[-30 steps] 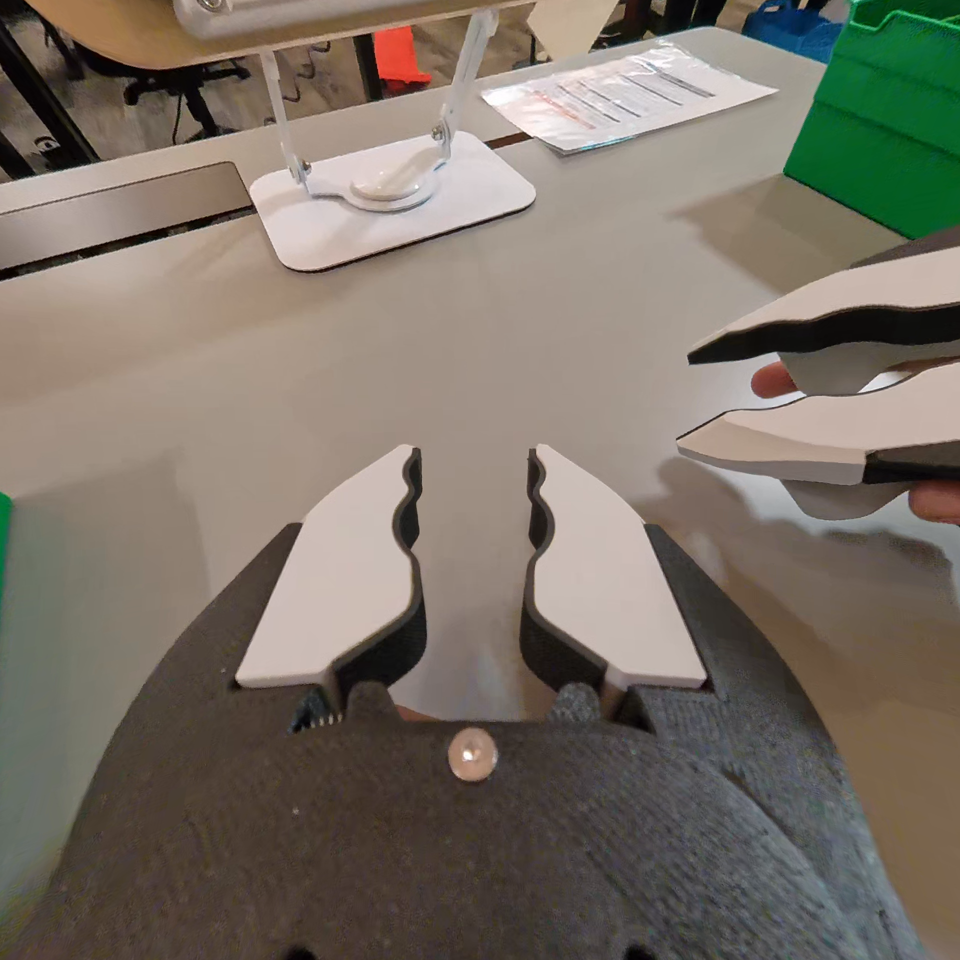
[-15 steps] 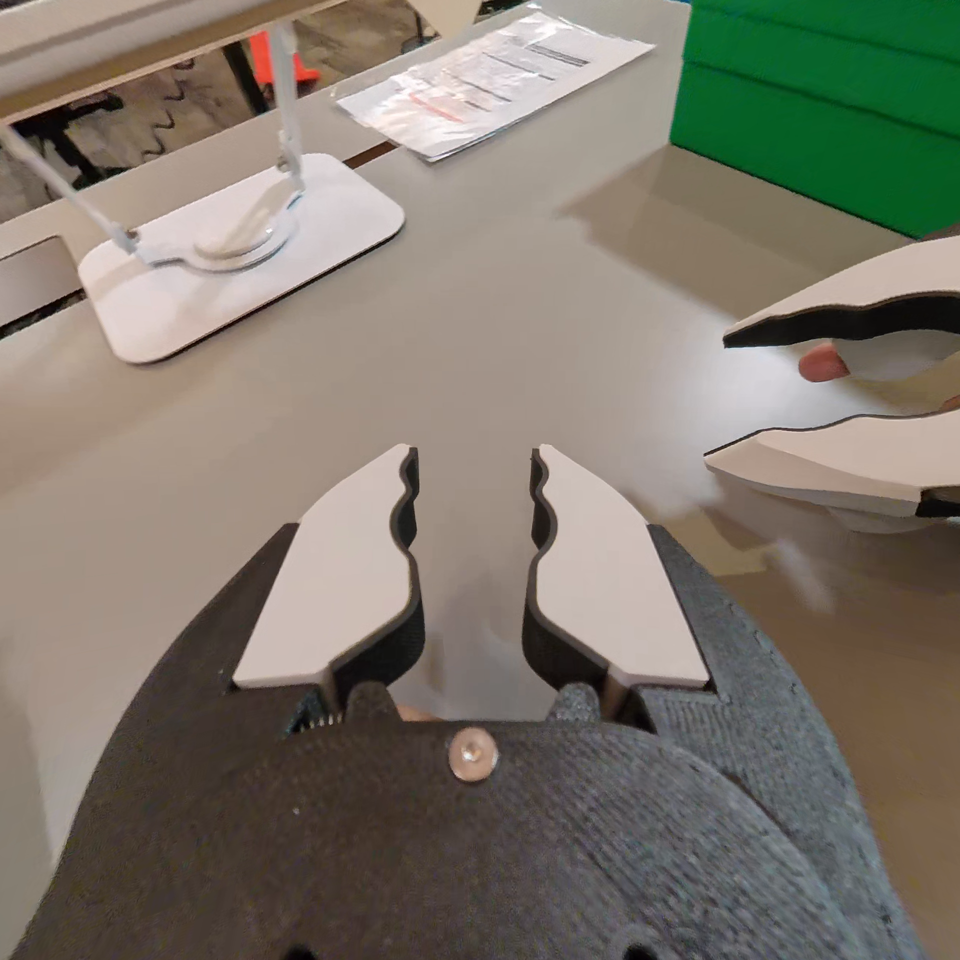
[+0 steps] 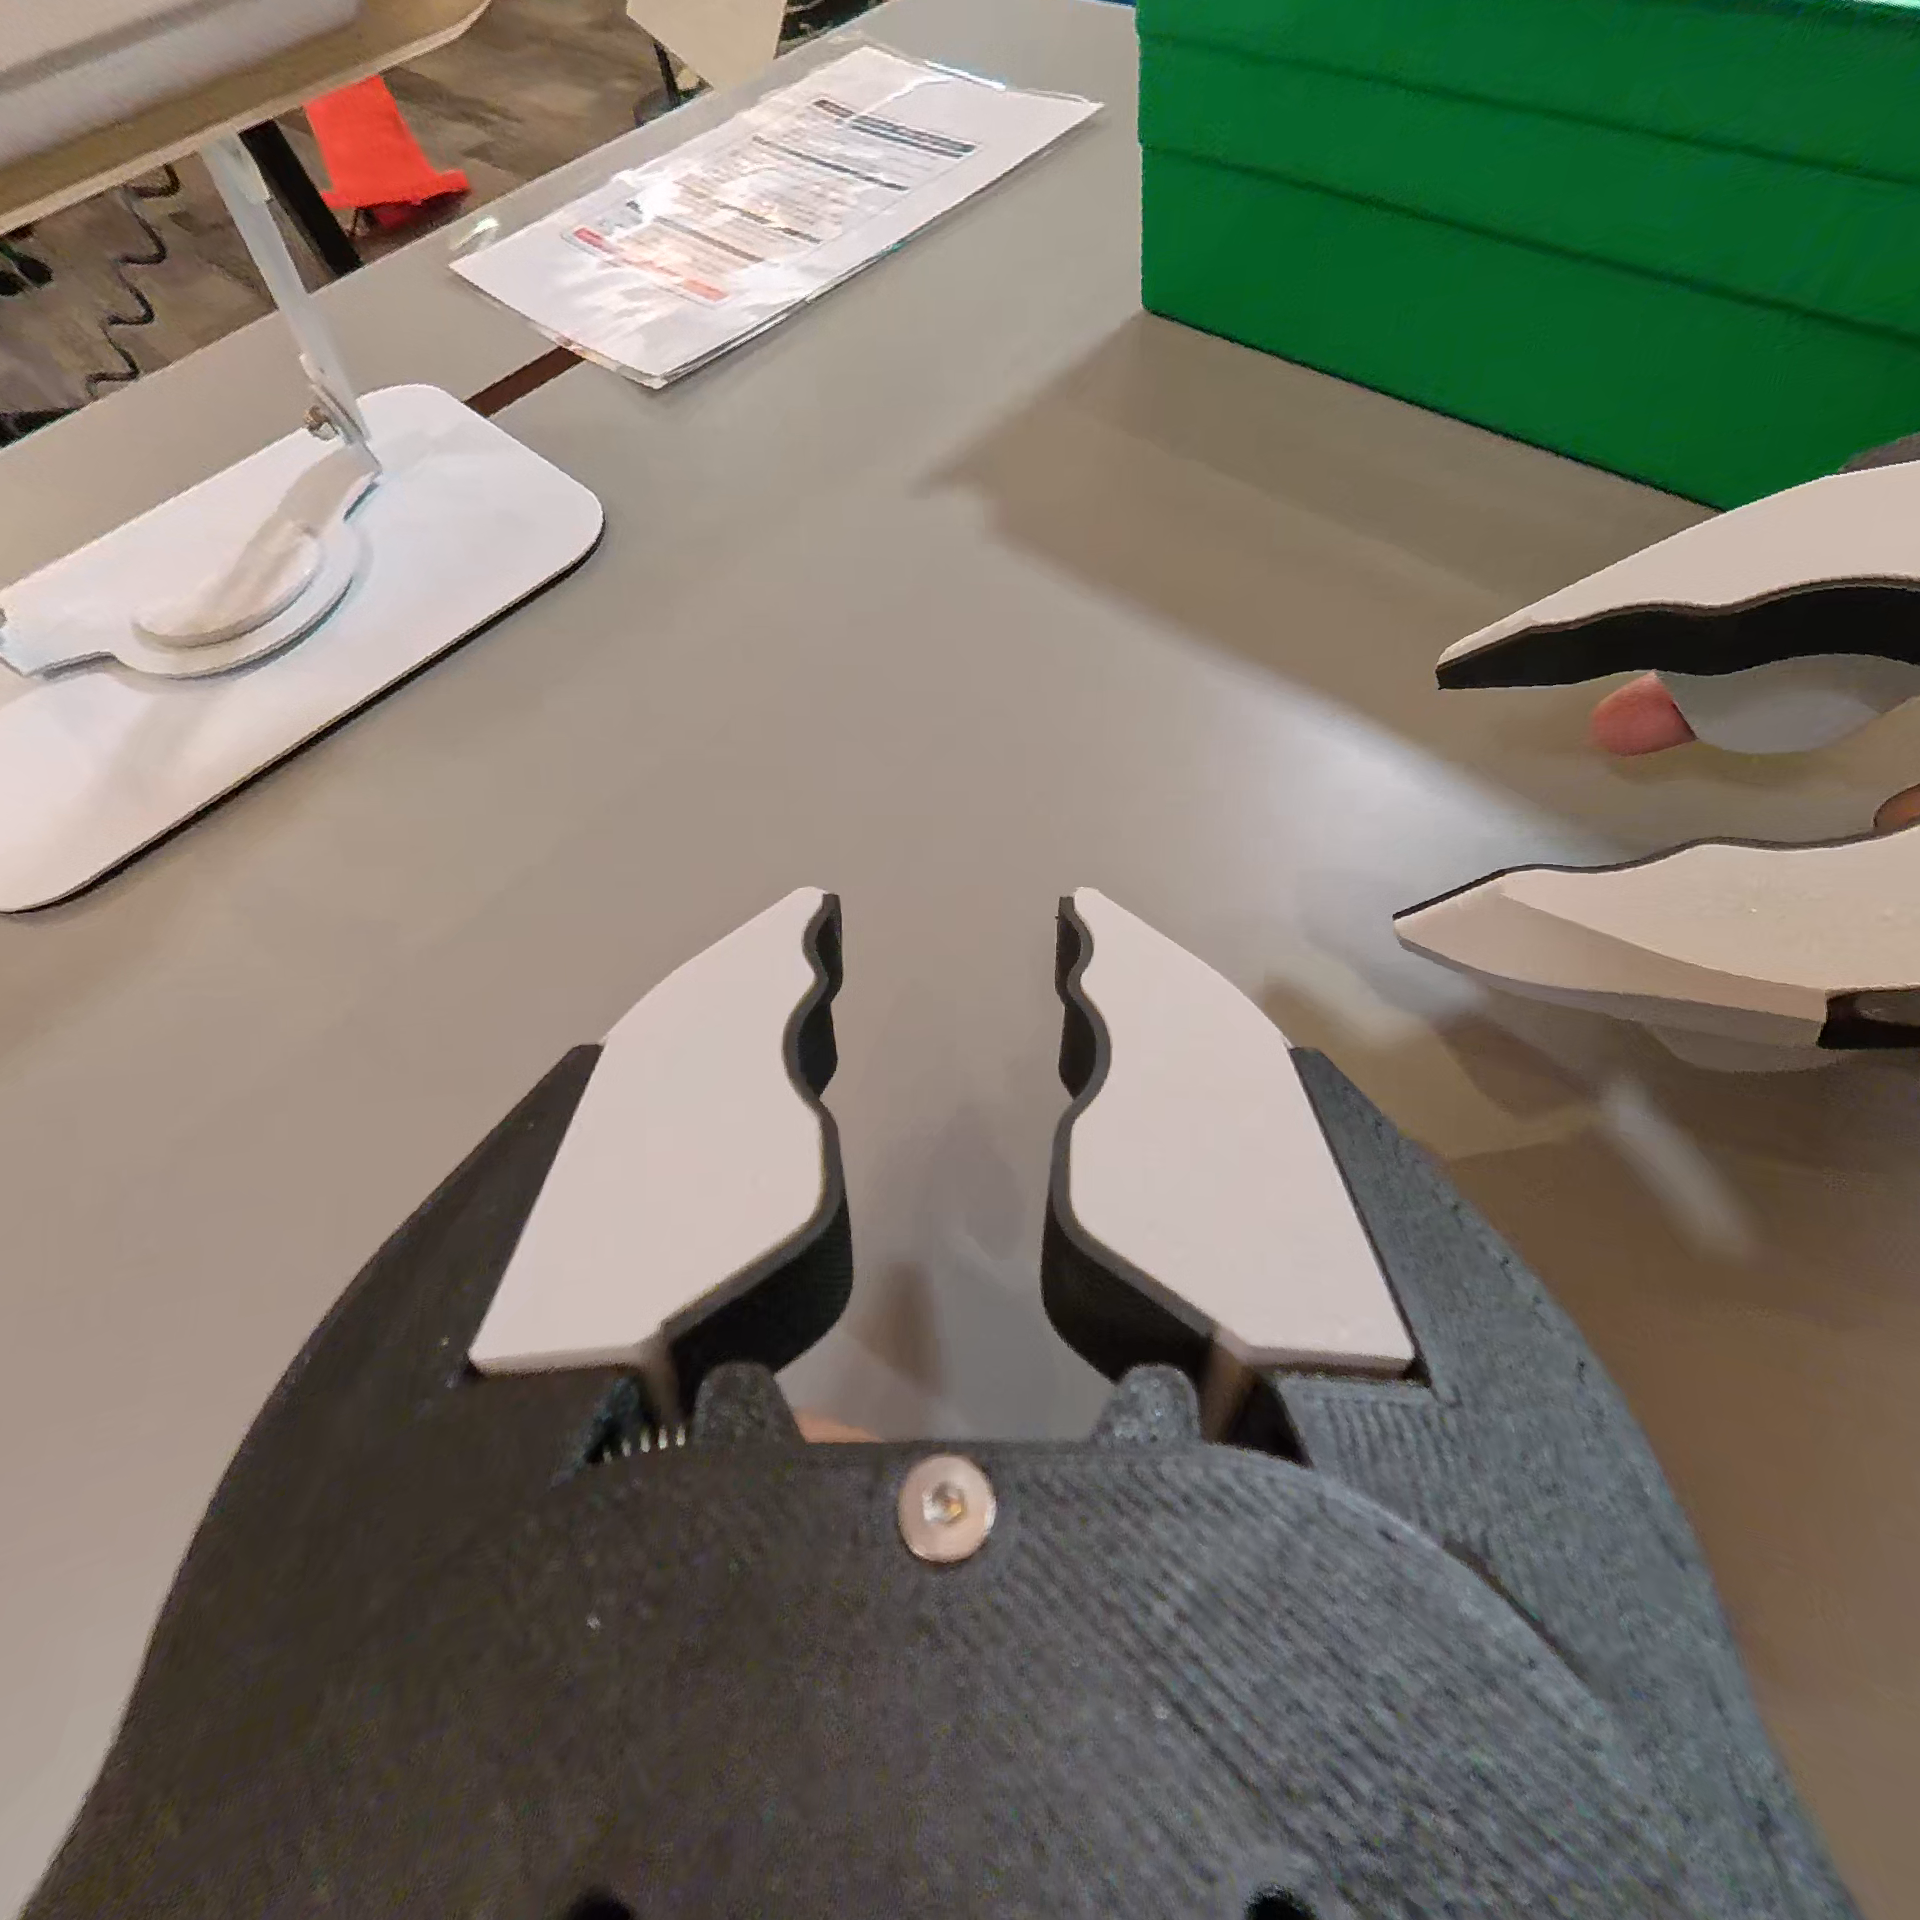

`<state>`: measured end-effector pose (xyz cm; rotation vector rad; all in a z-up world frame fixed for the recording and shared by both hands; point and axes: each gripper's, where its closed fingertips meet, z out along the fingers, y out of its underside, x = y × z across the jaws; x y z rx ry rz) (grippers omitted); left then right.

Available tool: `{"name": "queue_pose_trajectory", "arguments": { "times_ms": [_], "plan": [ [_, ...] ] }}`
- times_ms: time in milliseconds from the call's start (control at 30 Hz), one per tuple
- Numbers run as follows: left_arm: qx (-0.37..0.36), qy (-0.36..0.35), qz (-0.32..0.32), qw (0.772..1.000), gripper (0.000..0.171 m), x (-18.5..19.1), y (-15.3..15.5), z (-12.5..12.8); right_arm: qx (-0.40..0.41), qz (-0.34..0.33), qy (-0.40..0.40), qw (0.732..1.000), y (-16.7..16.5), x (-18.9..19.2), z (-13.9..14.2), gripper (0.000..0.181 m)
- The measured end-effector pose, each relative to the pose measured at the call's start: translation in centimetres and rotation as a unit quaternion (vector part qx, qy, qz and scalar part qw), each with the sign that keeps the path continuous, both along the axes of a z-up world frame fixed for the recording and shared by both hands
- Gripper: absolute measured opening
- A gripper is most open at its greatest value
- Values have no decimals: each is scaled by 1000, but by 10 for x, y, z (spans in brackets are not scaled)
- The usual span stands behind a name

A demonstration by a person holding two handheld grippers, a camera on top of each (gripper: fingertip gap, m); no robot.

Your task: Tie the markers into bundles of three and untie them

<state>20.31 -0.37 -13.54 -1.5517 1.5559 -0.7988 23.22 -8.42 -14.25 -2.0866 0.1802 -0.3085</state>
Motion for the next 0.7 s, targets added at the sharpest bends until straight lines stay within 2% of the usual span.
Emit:
{"name": "queue_pose_trajectory", "arguments": {
  "times_ms": [300,700],
  "plan": [
    [2,3,29,1000,41,-20,16,-2,-12,31,-3,999,18,-12,-4,57],
    [2,3,130,991,41,-86,61,-2,-38,125,-6,991,72,-58,-11,60]
  ]
}}
